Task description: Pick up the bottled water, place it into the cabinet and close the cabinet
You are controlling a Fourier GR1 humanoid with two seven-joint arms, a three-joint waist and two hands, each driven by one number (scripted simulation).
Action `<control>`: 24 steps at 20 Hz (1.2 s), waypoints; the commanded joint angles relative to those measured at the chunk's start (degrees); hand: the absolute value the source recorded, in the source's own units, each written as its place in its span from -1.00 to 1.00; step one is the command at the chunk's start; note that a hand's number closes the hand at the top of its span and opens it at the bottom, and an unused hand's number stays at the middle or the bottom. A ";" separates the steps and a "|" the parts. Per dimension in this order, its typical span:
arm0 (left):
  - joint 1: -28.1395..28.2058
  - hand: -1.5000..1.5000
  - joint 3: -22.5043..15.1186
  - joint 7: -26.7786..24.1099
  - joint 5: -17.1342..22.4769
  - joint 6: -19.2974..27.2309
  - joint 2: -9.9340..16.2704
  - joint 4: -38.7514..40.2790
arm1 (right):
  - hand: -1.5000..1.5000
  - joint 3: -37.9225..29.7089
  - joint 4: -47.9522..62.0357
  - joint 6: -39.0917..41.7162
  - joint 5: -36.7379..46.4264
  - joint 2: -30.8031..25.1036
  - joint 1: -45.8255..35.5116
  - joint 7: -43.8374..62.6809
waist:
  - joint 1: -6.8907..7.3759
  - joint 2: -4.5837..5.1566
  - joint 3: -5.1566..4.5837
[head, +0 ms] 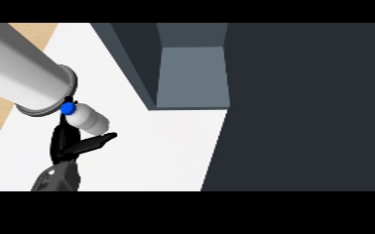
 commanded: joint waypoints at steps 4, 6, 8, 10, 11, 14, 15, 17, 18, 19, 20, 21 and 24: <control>-2.32 -1.00 1.11 -9.12 1.02 -4.11 1.32 10.73 | -1.00 -0.84 -5.38 0.51 3.34 -1.42 0.15 2.58 | -0.12 0.10 -0.01; -4.64 -1.00 1.13 -5.66 2.06 -3.09 1.41 8.76 | -1.00 -0.50 -4.28 -0.58 4.97 0.08 -1.40 3.66 | 0.07 0.02 0.00; -3.64 -1.00 1.21 -12.58 1.42 -3.88 0.25 14.13 | -1.00 3.21 -3.97 -1.46 6.52 0.67 -0.29 3.36 | -0.21 0.08 -0.03; -3.10 -1.00 1.64 -8.83 3.76 -7.70 1.19 10.30 | -1.00 0.61 -7.19 -1.09 6.62 -1.05 -2.06 7.72 | 0.11 -0.08 -0.02; -2.80 -1.00 1.15 -10.72 3.44 -6.85 0.13 10.43 | -1.00 3.42 -4.16 -1.53 6.48 -1.29 1.69 0.23 | 0.00 -0.09 0.03; -6.85 1.00 2.76 -11.23 4.19 -8.65 2.77 16.54 | -1.00 4.68 -5.81 -3.19 9.79 1.04 -2.83 7.72 | -0.45 0.04 -0.09; -5.57 1.00 3.13 -12.44 4.83 -9.93 2.48 16.43 | -1.00 2.79 -10.14 -1.80 5.84 -3.86 2.29 5.10 | -0.67 0.00 -0.03; -5.40 1.00 1.90 -11.68 4.81 -8.88 0.32 14.42 | -1.00 3.37 -10.41 -2.31 7.02 -3.38 1.55 6.44 | -0.21 -0.14 0.01; -7.22 1.00 3.20 -14.44 4.76 -11.72 3.59 20.41 | -1.00 1.81 -4.70 -1.52 5.30 -1.86 -1.47 3.94 | -0.50 0.22 -0.07; -5.73 1.00 2.64 -15.67 5.09 -9.78 0.51 17.60 | -1.00 3.28 -4.43 -3.35 8.99 1.43 -5.01 9.16 | -0.02 0.04 -0.07; -5.02 1.00 2.94 -17.06 4.82 -12.45 2.65 19.55 | -1.00 5.36 -8.12 -3.37 9.13 -2.09 -0.11 6.57 | -0.70 0.03 -0.09; -6.85 1.00 2.86 -15.44 5.15 -11.84 2.01 19.92 | -1.00 3.73 -7.34 -3.47 6.93 -2.87 1.44 3.25 | -0.64 0.04 -0.03; -7.70 1.00 3.24 -12.66 6.90 -14.83 3.22 18.53 | -1.00 2.21 -9.94 -3.10 6.86 -3.70 -0.06 7.32 | -0.19 -0.09 -0.03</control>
